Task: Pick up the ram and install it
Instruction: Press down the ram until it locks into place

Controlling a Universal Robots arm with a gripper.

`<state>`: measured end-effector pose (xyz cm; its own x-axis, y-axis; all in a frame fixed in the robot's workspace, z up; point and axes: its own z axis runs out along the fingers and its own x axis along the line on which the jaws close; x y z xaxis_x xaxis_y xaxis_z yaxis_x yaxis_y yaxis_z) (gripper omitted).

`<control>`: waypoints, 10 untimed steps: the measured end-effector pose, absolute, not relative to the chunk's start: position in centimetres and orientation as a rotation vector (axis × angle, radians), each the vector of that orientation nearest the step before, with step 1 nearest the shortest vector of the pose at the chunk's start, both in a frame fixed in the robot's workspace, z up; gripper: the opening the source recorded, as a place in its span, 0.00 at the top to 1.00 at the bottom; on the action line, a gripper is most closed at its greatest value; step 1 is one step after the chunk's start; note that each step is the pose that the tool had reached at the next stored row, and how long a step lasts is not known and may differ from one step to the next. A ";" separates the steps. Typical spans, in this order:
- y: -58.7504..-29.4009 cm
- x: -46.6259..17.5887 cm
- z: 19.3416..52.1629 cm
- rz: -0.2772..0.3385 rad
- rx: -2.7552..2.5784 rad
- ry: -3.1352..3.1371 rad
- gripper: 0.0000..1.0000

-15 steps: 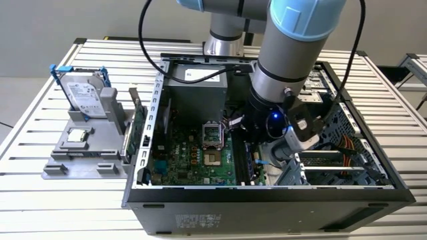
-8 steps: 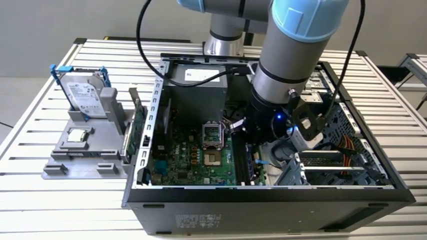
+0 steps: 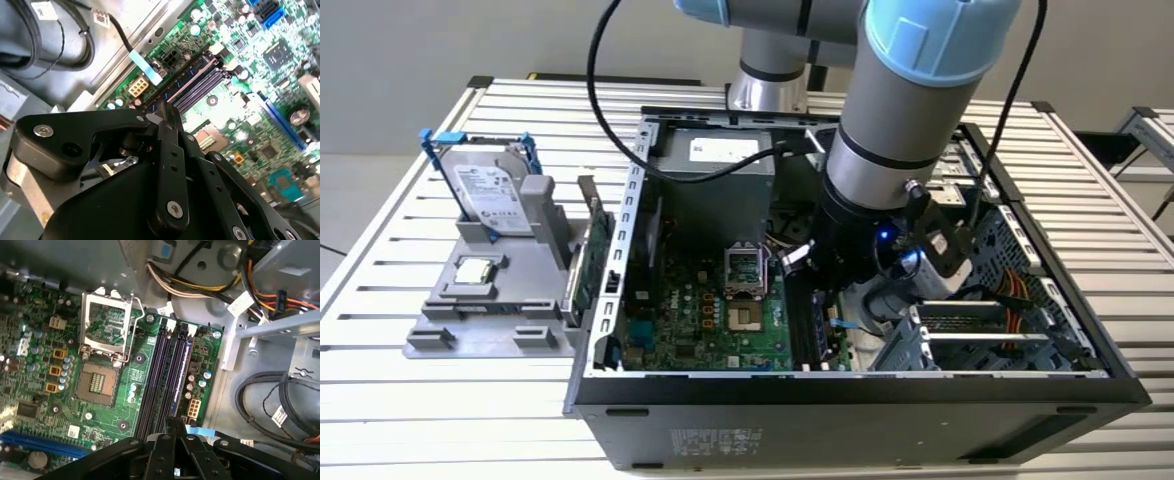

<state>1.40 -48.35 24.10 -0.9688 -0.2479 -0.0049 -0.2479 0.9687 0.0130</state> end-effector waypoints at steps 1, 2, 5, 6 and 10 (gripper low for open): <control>-48.4 1.4 24.1 0.021 -0.419 3.110 1.00; -48.4 1.4 24.1 0.021 -0.447 3.106 1.00; -48.4 1.4 24.1 0.021 -0.533 3.093 1.00; -48.4 1.4 24.1 0.022 -0.560 3.089 1.00; -48.4 1.4 24.1 0.016 -0.673 3.067 1.00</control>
<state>1.40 -48.40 24.11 -0.9081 -0.4187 -0.0034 -0.4187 0.9081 0.0097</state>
